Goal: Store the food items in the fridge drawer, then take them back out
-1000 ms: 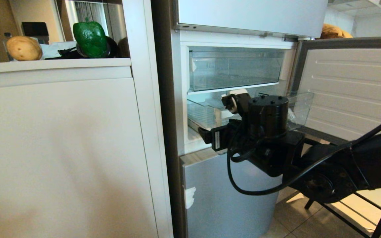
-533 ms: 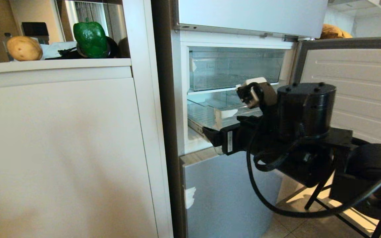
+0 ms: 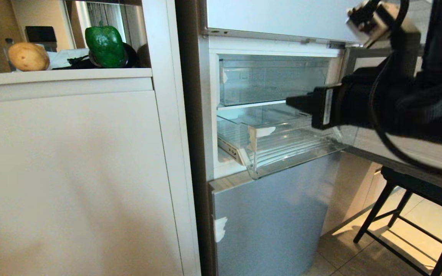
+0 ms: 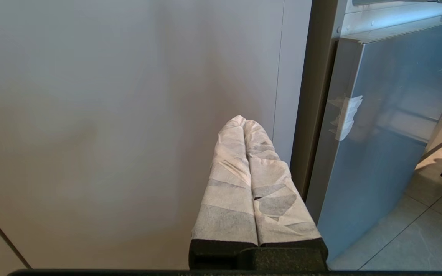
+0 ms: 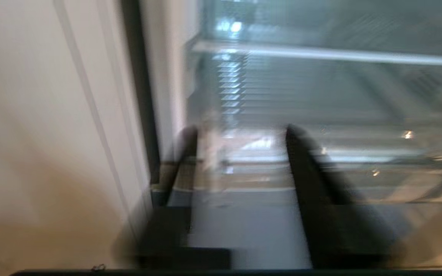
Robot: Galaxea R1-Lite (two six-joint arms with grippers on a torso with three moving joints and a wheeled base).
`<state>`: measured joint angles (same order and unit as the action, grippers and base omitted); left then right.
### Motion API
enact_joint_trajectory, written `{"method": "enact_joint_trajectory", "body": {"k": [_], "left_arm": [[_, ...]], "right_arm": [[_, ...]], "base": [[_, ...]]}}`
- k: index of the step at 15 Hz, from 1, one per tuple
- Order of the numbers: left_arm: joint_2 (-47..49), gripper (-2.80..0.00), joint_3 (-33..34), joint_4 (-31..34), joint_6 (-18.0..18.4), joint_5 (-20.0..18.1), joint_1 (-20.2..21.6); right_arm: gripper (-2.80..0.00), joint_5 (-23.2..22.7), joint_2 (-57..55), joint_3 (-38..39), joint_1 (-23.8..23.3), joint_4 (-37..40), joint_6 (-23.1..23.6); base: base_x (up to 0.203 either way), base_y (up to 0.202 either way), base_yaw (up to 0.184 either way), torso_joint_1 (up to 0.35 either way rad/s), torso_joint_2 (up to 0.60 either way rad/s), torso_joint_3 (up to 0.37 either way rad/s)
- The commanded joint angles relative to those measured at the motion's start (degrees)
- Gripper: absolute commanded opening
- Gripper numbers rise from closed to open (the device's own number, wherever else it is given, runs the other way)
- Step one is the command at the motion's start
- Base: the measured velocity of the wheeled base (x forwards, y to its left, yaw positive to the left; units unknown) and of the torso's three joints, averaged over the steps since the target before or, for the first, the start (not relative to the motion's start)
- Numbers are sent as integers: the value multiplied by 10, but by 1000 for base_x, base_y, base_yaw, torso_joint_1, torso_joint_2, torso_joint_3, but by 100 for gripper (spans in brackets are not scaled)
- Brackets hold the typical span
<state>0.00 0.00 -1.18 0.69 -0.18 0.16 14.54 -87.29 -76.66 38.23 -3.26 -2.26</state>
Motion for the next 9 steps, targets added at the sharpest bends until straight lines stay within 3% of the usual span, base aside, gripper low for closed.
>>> {"method": "enact_joint_trajectory", "body": {"k": [1, 2, 5, 9], "left_arm": [[-1, -280, 6, 0, 0, 0, 0], [-1, -280, 6, 0, 0, 0, 0], [-1, -280, 6, 0, 0, 0, 0], [-1, -280, 6, 0, 0, 0, 0]], "right_arm": [[-280, -25, -14, -78, -45, 68, -1], [-280, -56, -36, -124, -78, 107, -2], [-280, -212, -97, -184, -184, 155, 1], [-280, -284, -188, -330, -246, 261, 18]], "base": [[0, 0, 0, 0, 0, 0], [0, 0, 0, 0, 0, 0], [0, 0, 0, 0, 0, 0], [0, 0, 0, 0, 0, 0]]}}
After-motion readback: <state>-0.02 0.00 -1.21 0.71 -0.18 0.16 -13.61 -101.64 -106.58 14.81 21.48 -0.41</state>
